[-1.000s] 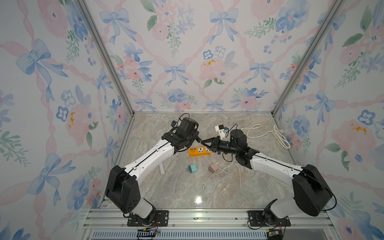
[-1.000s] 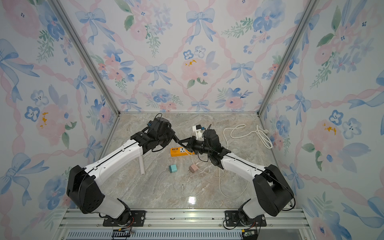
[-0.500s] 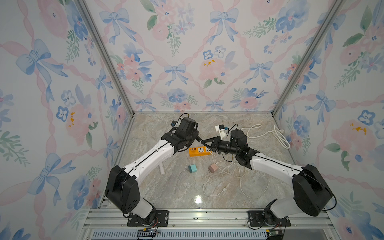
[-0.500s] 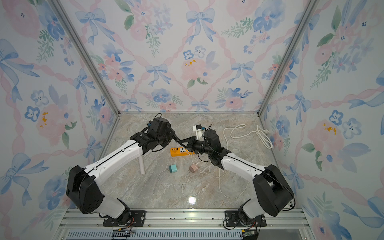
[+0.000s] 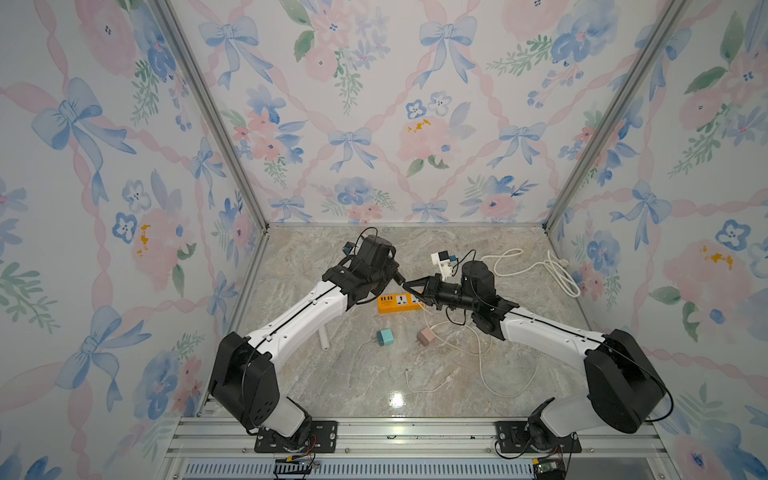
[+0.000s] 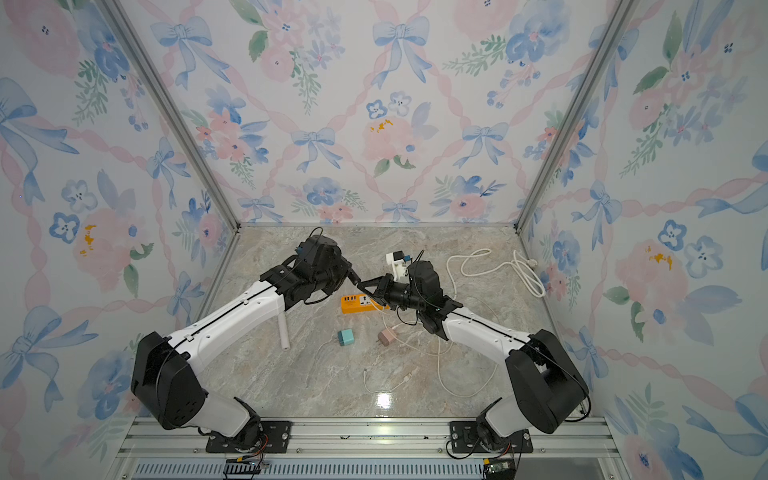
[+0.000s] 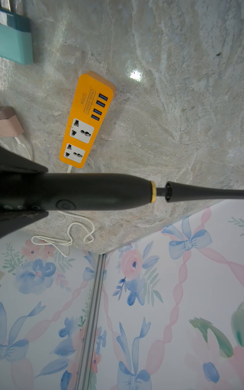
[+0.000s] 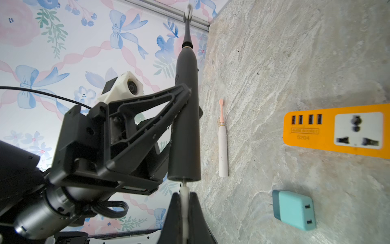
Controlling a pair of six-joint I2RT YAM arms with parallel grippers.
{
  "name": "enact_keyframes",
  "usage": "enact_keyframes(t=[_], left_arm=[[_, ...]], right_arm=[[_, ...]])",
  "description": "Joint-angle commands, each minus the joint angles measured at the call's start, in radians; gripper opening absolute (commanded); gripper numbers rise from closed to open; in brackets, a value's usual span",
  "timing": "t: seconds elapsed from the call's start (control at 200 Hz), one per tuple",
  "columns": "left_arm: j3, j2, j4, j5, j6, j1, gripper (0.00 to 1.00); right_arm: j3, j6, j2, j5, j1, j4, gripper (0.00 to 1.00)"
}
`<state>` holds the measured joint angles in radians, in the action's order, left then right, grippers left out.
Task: Charge the electric toothbrush
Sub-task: Insert the charging cable into the electric toothbrush.
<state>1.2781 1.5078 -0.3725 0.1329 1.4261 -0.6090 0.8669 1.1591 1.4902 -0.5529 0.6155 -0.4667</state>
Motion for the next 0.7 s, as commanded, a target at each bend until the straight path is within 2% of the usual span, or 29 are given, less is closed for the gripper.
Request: enact_keyframes(t=[0.0,0.285,0.695], left_arm=[[-0.017,-0.023,0.02,-0.05,-0.011,-0.023,0.0],[-0.008,-0.018,0.02,-0.04,-0.04,-0.031,0.0],[-0.006,-0.023,0.022,-0.03,-0.058,-0.037,0.0]], right_arm=[[0.039,-0.024,-0.02,0.018,-0.014,0.0,0.0],[0.075,-0.077,-0.033,0.036,-0.014,0.055,0.0],[0.055,-0.039,-0.026,0.07,-0.038,-0.02,0.0]])
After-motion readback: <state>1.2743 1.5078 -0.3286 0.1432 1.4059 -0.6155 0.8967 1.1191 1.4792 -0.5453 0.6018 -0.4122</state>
